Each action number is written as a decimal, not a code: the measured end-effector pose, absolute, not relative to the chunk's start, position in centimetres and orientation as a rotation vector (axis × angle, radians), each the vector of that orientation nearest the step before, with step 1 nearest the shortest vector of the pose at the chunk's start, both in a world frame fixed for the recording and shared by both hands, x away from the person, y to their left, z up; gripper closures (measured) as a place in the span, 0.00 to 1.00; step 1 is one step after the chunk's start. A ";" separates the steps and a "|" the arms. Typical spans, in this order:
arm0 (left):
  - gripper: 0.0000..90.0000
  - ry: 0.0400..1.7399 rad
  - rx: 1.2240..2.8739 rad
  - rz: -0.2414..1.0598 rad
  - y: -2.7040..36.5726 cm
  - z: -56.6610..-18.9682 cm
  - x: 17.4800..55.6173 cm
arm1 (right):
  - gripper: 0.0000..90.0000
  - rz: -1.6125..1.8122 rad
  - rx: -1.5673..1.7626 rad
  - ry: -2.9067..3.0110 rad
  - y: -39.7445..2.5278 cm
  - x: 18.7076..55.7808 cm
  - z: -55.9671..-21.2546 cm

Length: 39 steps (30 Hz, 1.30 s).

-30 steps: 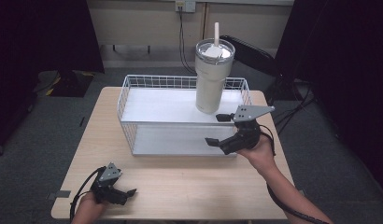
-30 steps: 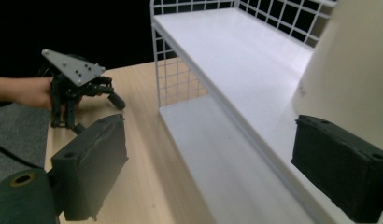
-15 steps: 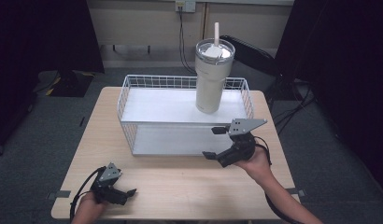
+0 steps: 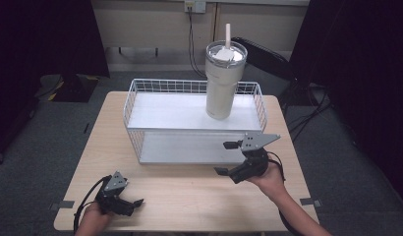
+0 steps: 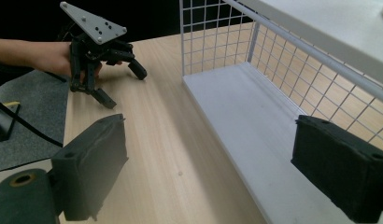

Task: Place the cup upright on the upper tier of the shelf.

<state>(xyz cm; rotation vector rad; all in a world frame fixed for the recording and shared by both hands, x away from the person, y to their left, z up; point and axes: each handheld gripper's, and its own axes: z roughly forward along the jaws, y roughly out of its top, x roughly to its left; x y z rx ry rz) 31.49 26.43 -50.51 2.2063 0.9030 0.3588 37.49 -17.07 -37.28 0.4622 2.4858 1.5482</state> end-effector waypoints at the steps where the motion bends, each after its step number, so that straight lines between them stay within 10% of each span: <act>1: 0.00 0.902 2.206 0.359 26.4 -50.5 31.5 | 0.11 1.552 0.462 2.489 -17.1 37.5 -37.5; 39: 0.00 0.903 2.206 0.359 26.4 -50.5 31.5 | 0.11 1.523 0.546 2.569 -20.8 35.9 -44.4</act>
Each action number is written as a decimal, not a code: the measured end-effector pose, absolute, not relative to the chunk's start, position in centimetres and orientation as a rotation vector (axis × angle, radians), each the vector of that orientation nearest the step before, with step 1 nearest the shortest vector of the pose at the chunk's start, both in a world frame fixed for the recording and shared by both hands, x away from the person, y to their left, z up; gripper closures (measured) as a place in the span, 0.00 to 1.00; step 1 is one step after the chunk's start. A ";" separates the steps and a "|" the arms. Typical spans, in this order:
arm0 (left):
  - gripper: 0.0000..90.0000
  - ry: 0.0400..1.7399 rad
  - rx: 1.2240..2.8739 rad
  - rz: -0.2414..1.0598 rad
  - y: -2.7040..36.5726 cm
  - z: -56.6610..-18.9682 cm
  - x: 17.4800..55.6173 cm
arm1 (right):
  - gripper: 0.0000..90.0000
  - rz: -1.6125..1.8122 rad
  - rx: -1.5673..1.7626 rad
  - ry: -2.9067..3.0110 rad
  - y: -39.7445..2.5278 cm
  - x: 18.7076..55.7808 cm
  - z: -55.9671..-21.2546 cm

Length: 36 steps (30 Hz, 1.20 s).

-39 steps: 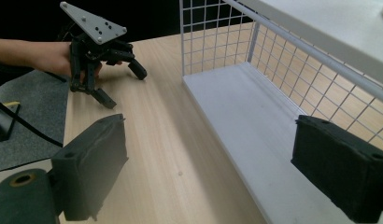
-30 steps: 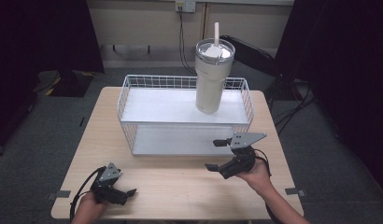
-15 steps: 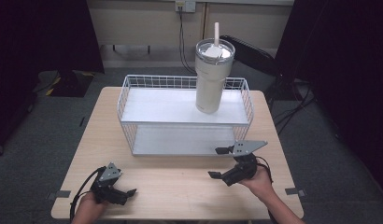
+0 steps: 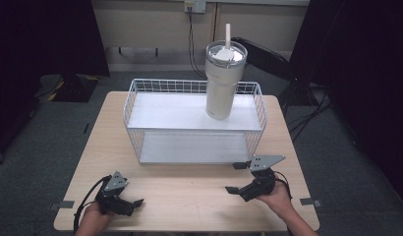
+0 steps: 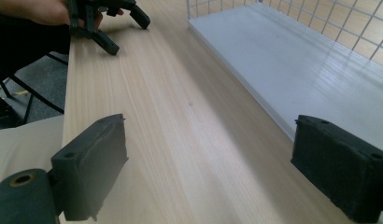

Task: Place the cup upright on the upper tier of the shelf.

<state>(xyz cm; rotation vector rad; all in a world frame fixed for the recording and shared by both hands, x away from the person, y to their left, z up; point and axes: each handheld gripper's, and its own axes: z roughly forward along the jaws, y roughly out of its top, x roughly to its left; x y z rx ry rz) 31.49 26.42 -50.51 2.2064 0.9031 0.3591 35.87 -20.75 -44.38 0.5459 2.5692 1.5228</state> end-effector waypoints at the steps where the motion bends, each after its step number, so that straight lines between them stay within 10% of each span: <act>1: 0.00 0.903 2.206 0.359 26.4 -50.5 31.5 | 0.11 1.519 0.549 2.570 -20.9 35.8 -44.5; 36: 0.00 0.904 2.206 0.360 26.4 -50.5 31.5 | 0.11 1.393 0.677 2.570 -25.2 35.6 -49.4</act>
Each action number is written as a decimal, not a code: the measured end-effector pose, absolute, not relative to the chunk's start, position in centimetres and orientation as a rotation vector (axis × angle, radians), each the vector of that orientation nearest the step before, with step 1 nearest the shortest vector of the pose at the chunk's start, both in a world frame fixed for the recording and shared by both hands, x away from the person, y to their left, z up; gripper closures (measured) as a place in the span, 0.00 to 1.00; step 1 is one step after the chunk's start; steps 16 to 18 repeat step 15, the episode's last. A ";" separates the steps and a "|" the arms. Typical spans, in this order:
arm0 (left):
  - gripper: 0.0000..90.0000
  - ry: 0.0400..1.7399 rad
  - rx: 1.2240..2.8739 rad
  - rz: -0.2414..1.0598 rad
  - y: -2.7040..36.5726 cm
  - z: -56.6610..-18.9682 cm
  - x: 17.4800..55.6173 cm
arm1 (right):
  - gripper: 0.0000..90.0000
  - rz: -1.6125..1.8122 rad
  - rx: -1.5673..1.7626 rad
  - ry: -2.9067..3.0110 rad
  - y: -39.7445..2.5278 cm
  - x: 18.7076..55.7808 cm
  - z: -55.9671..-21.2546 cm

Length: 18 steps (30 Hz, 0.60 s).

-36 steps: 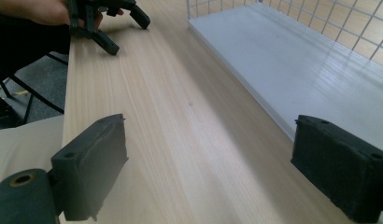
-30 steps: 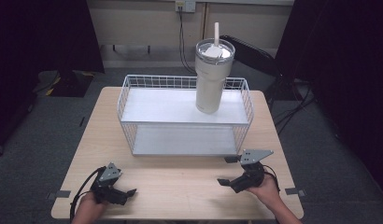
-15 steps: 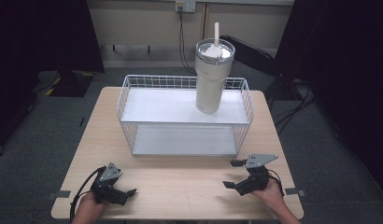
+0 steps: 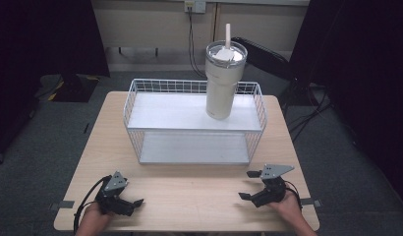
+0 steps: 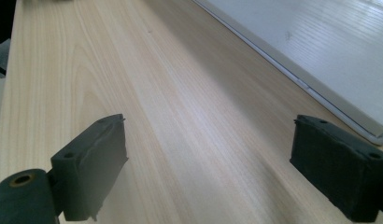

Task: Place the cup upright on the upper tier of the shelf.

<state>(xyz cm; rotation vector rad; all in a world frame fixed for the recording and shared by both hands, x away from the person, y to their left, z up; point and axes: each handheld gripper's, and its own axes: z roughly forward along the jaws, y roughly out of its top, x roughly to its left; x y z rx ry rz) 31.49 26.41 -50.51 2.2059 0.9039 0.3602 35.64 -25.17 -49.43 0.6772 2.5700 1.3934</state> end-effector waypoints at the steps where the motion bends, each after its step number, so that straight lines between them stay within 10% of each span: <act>1: 0.00 0.904 2.206 0.360 26.4 -50.5 31.5 | 0.11 1.381 0.674 2.572 -25.2 35.6 -49.5; 18: 0.00 0.904 2.206 0.360 26.4 -50.5 31.5 | 0.11 1.162 0.563 2.653 -24.1 35.2 -50.5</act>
